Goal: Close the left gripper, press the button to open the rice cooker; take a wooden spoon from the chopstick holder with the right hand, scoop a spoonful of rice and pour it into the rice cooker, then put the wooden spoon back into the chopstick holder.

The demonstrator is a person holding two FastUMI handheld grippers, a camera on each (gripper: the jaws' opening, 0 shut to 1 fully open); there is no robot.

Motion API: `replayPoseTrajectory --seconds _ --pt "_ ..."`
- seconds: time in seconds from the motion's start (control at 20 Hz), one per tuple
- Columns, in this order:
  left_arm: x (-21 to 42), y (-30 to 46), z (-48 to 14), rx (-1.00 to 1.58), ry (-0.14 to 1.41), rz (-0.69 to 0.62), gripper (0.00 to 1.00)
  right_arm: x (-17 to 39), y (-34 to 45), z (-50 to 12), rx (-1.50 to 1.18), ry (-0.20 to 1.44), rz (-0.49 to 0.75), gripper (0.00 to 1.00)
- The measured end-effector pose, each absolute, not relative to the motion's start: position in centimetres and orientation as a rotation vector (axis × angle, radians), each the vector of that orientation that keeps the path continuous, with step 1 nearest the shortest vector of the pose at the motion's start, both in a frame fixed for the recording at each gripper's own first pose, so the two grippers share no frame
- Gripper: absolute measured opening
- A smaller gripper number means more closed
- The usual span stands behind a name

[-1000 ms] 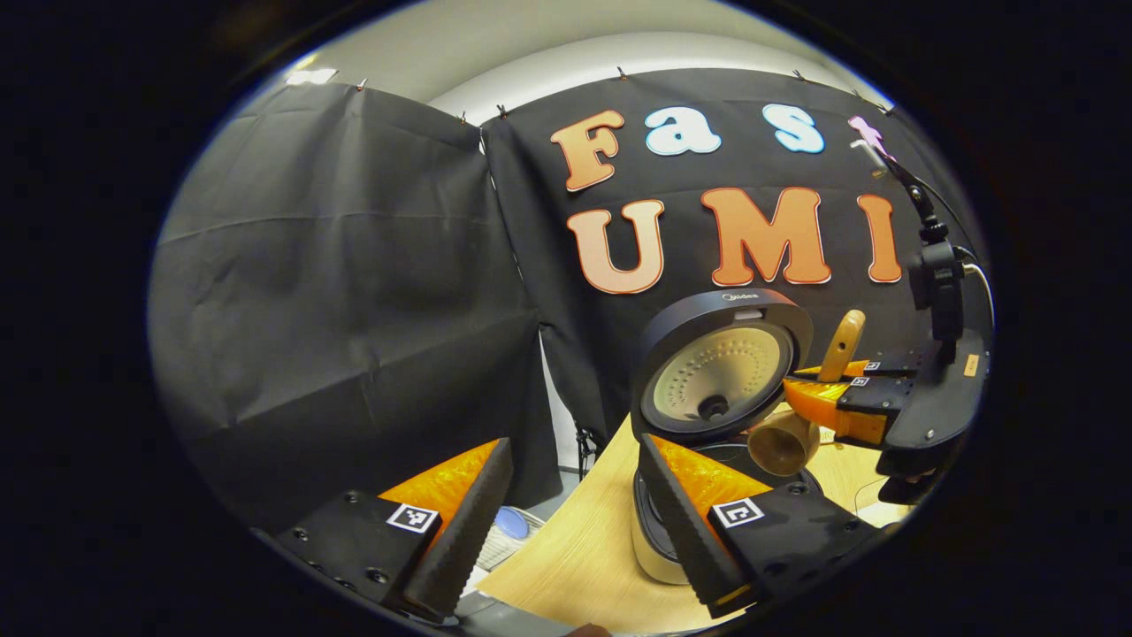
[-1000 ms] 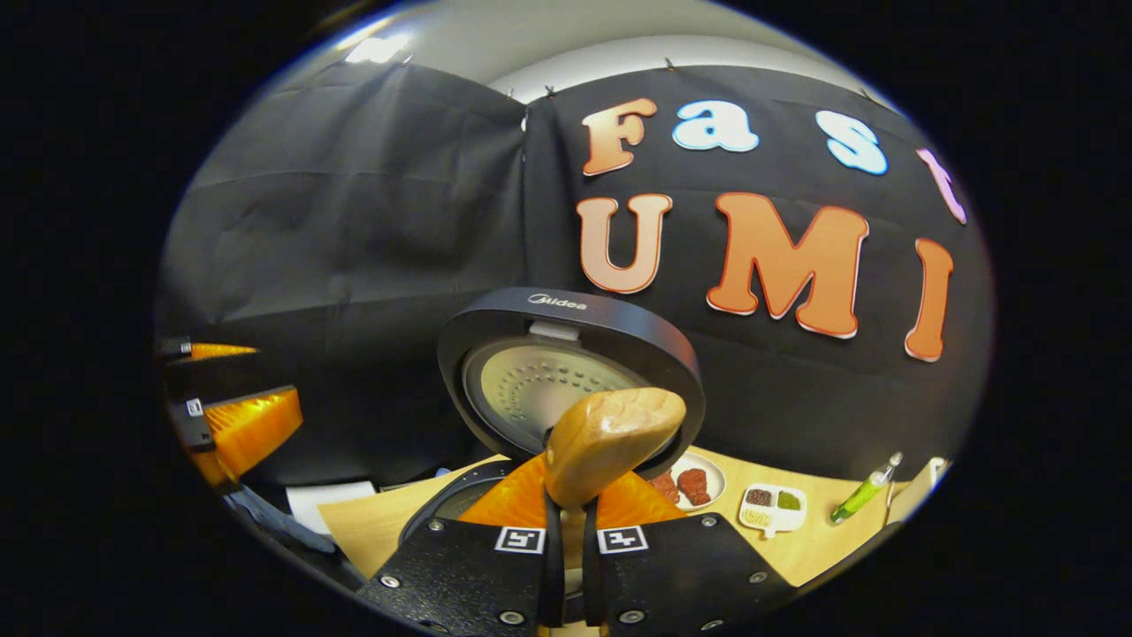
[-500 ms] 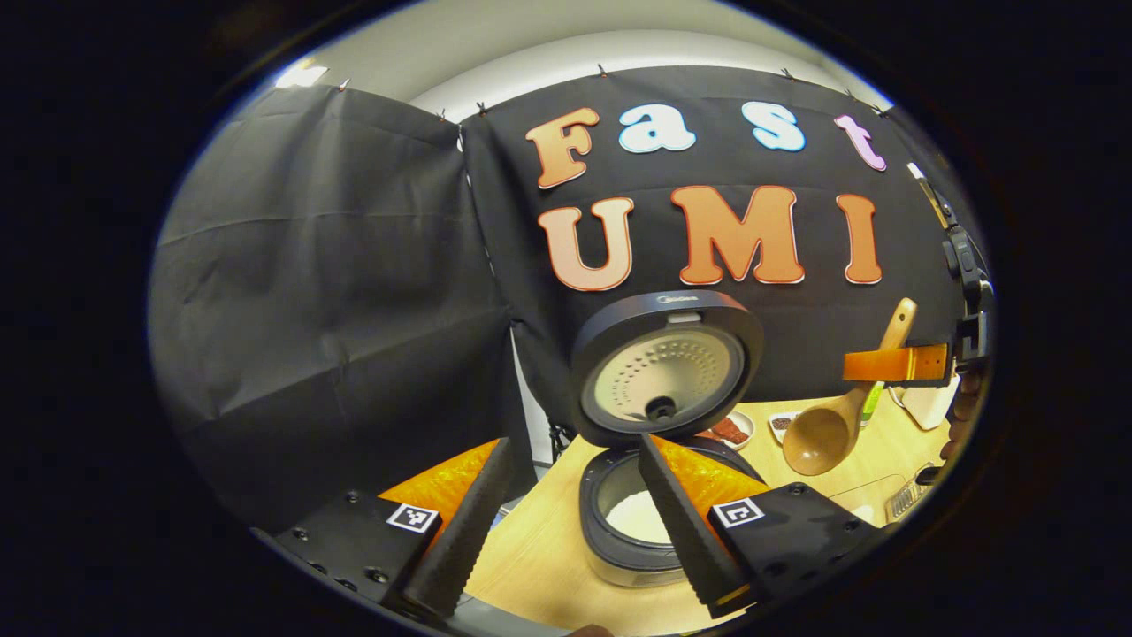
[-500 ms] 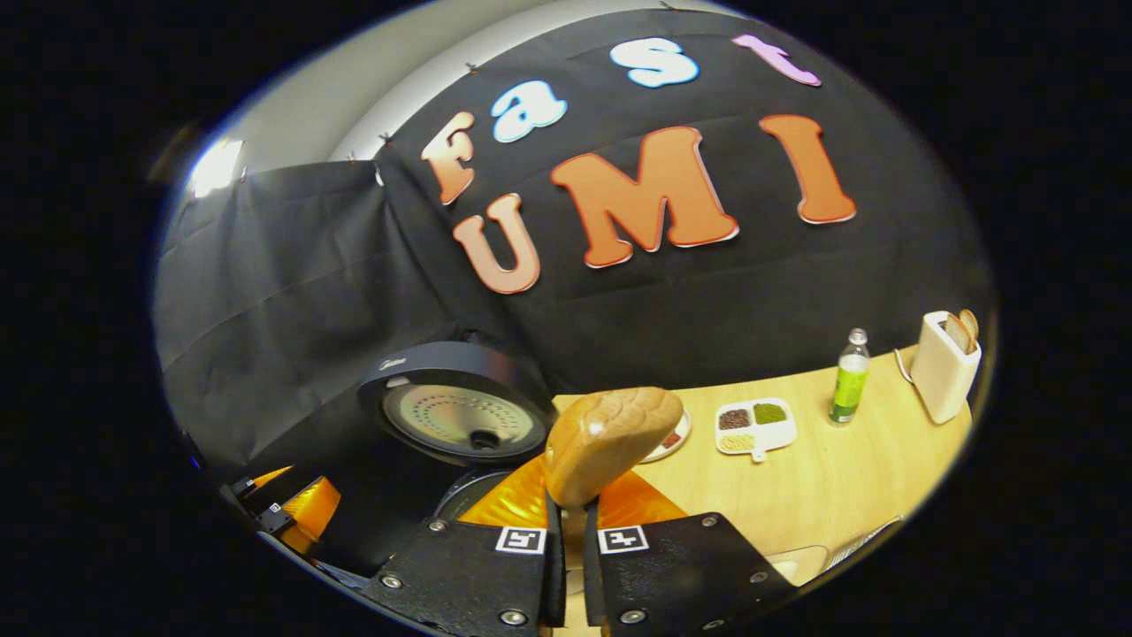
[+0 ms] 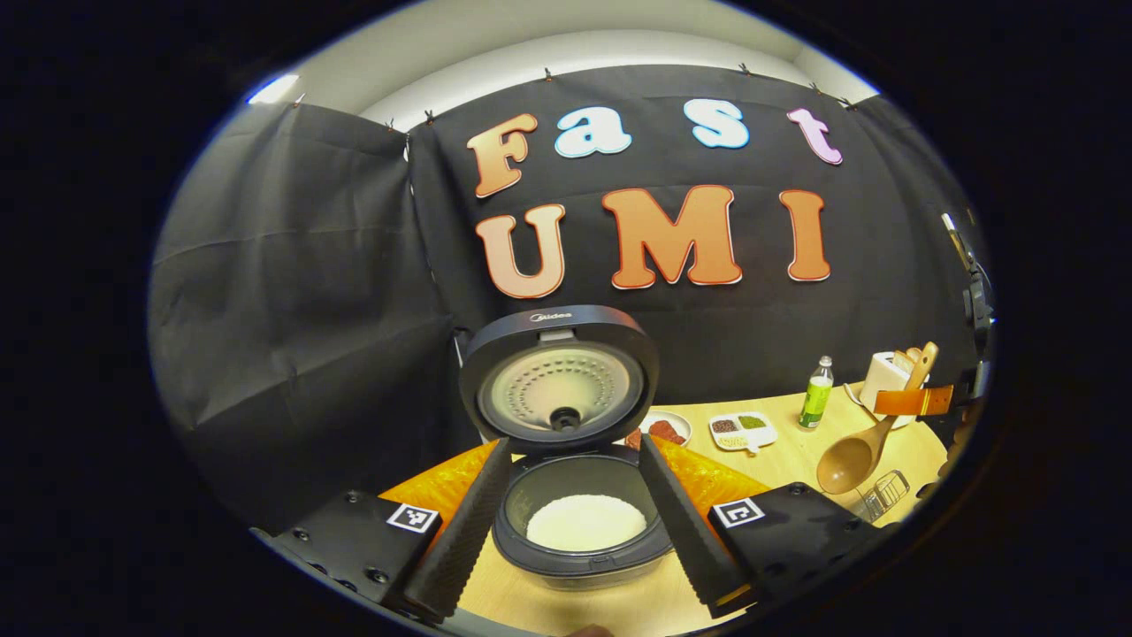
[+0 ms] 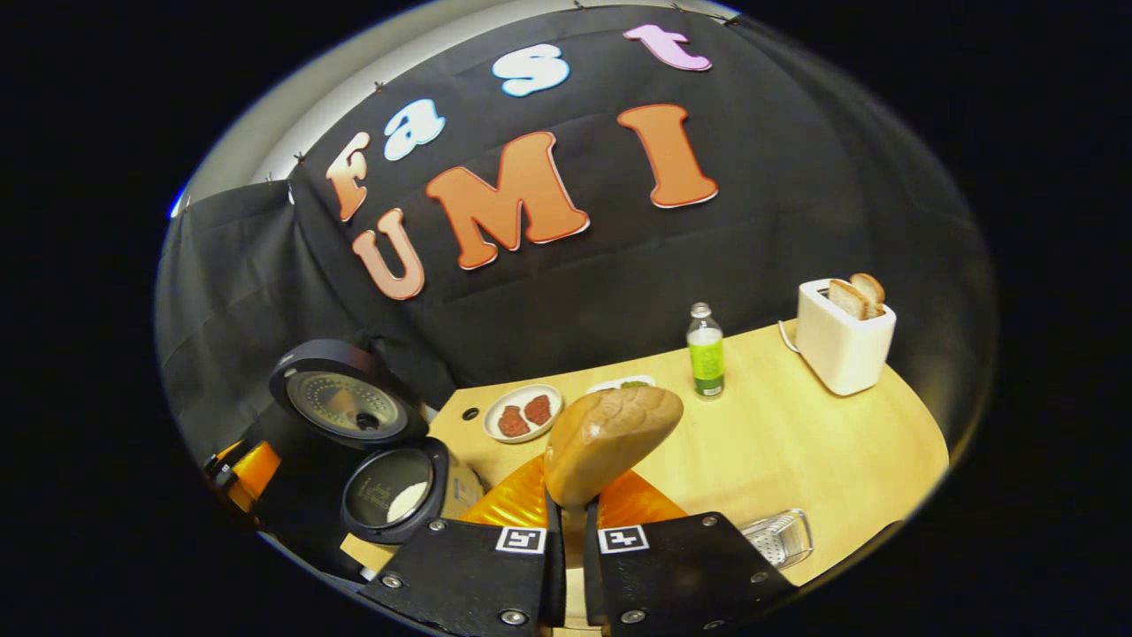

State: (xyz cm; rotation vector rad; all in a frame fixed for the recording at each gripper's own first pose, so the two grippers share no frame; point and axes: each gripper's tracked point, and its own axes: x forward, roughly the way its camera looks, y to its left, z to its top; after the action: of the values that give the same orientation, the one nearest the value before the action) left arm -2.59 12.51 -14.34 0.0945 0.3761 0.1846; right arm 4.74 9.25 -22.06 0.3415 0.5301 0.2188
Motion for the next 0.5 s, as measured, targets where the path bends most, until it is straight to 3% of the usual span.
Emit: replayPoseTrajectory --seconds 0.5 --pt "-2.4 8.9 -13.5 0.098 0.389 0.194 0.89 3.8 -2.9 -26.8 0.333 0.581 0.031 0.07"
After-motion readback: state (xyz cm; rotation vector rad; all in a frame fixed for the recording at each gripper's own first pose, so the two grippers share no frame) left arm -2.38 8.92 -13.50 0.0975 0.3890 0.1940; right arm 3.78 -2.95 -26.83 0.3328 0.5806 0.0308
